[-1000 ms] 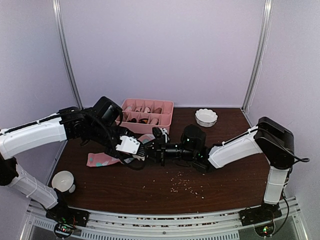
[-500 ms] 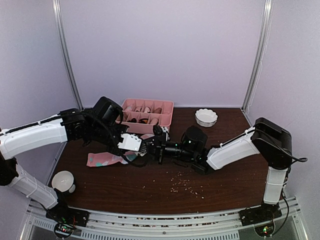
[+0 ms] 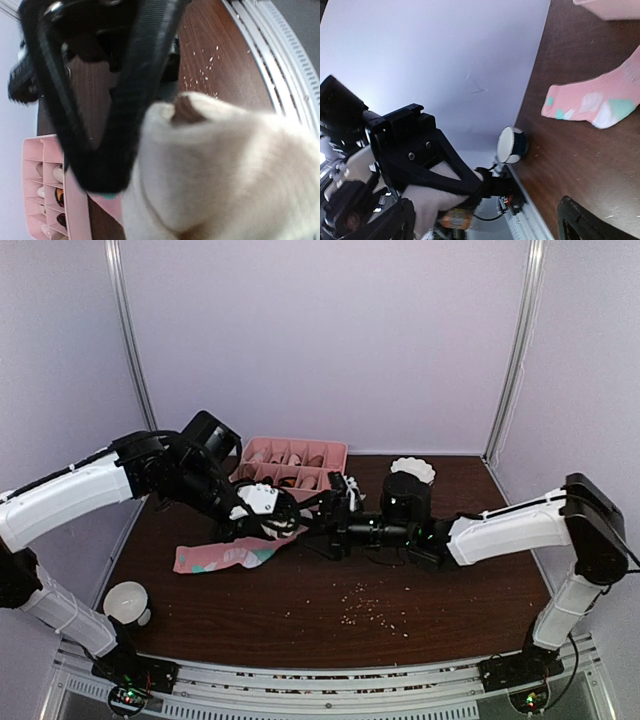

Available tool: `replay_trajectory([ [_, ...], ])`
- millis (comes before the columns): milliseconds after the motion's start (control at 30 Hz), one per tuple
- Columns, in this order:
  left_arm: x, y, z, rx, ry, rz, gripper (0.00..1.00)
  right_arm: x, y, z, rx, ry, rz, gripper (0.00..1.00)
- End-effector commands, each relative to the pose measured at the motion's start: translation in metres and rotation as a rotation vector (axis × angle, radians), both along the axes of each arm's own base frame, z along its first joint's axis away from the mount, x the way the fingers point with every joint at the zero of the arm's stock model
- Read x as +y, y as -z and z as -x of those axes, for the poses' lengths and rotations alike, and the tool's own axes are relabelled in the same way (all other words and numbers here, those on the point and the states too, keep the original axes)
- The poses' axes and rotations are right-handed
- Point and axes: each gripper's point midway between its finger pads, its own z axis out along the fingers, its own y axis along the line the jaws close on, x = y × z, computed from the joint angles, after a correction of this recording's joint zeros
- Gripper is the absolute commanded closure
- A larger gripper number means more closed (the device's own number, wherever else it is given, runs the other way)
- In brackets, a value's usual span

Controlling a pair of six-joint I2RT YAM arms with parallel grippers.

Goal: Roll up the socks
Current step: Pass from the right arm to the left, then pass from the left arm to the right

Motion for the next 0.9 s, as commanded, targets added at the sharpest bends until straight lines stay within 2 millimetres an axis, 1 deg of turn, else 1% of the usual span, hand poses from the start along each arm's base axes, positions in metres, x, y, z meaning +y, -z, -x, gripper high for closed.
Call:
replay_trajectory([
  [0, -0.008, -0.037, 0.020, 0.326, -0.018, 0.175, 1.00, -0.051, 0.014, -0.016, -0.408, 0.157, 0.448, 0.00],
  [33, -0.009, -0.041, 0.022, 0.373, -0.018, 0.190, 1.00, -0.065, 0.008, -0.020, -0.505, 0.222, 0.544, 0.00],
  [67, -0.010, -0.046, 0.024, 0.418, -0.015, 0.201, 1.00, -0.073, -0.003, -0.019, -0.601, 0.267, 0.590, 0.00],
  [133, -0.013, -0.052, 0.027, 0.503, -0.008, 0.214, 1.00, -0.091, -0.026, -0.021, -0.729, 0.370, 0.624, 0.01],
  [167, -0.015, -0.055, 0.029, 0.540, 0.001, 0.223, 1.00, -0.098, -0.032, -0.021, -0.750, 0.398, 0.609, 0.00],
  [200, -0.017, -0.056, 0.030, 0.566, 0.005, 0.223, 1.00, -0.106, -0.038, -0.025, -0.734, 0.456, 0.589, 0.00],
  [233, -0.018, -0.057, 0.031, 0.584, 0.010, 0.226, 1.00, -0.112, -0.041, -0.029, -0.704, 0.489, 0.570, 0.01],
  [300, -0.020, -0.059, 0.033, 0.604, 0.022, 0.233, 1.00, -0.117, -0.044, -0.027, -0.657, 0.495, 0.455, 0.01],
  [333, -0.020, -0.059, 0.033, 0.610, 0.021, 0.235, 1.00, -0.113, -0.052, -0.020, -0.657, 0.450, 0.339, 0.00],
  [367, -0.021, -0.059, 0.032, 0.618, 0.019, 0.235, 1.00, -0.111, -0.065, -0.013, -0.689, 0.423, 0.235, 0.00],
  [400, -0.021, -0.059, 0.032, 0.625, 0.018, 0.236, 1.00, -0.106, -0.078, -0.005, -0.761, 0.392, 0.197, 0.00],
  [433, -0.022, -0.058, 0.032, 0.632, 0.016, 0.237, 1.00, -0.098, -0.083, 0.001, -0.831, 0.368, 0.242, 0.01],
  [467, -0.022, -0.059, 0.032, 0.638, 0.016, 0.240, 1.00, -0.090, -0.084, 0.004, -0.893, 0.346, 0.340, 0.00],
  [500, -0.023, -0.059, 0.031, 0.650, 0.012, 0.242, 1.00, -0.082, -0.076, 0.012, -0.939, 0.291, 0.437, 0.00],
  [533, -0.023, -0.058, 0.030, 0.665, 0.008, 0.243, 1.00, -0.073, -0.078, 0.019, -0.970, 0.252, 0.449, 0.00],
  [567, -0.023, -0.058, 0.028, 0.679, 0.003, 0.247, 1.00, -0.065, -0.083, 0.025, -0.982, 0.210, 0.425, 0.00],
  [633, -0.024, -0.058, 0.025, 0.705, -0.003, 0.253, 1.00, -0.050, -0.086, 0.035, -0.996, 0.133, 0.389, 0.08],
  [667, -0.024, -0.057, 0.025, 0.715, -0.003, 0.253, 1.00, -0.044, -0.086, 0.040, -1.005, 0.105, 0.385, 0.10],
  [767, -0.025, -0.055, 0.024, 0.729, -0.005, 0.249, 1.00, -0.028, -0.087, 0.046, -1.014, 0.051, 0.389, 0.11],
  [867, -0.025, -0.054, 0.024, 0.735, -0.006, 0.248, 1.00, -0.018, -0.089, 0.046, -1.016, 0.033, 0.373, 0.12],
])
